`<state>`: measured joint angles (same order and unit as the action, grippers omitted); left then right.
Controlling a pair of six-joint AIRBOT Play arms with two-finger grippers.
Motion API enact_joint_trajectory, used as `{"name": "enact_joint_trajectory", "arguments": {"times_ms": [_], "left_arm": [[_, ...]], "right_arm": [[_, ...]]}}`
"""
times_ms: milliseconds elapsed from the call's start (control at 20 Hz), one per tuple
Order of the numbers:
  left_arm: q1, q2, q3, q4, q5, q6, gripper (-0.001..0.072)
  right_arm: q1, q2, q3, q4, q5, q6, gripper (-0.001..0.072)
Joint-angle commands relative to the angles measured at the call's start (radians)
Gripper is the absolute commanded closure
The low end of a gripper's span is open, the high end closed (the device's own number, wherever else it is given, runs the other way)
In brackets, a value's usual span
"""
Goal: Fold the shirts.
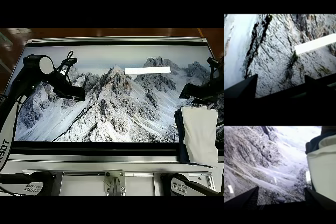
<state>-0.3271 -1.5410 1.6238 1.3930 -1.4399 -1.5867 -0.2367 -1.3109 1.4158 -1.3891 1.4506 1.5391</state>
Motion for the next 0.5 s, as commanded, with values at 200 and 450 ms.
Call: {"name": "enact_joint_trajectory", "arguments": {"times_ms": [200,450], "left_arm": [[-0.003,-0.032,0.000,0.006,-0.001,0.006,0.0003],[-0.003,-0.032,0.000,0.007,-0.001,0.008,0.0003]], "right_arm": [[0.009,-0.003,0.001,0.008,0.000,-0.002,0.0025],[0.009,-0.003,0.001,0.008,0.000,-0.002,0.0025]]}}
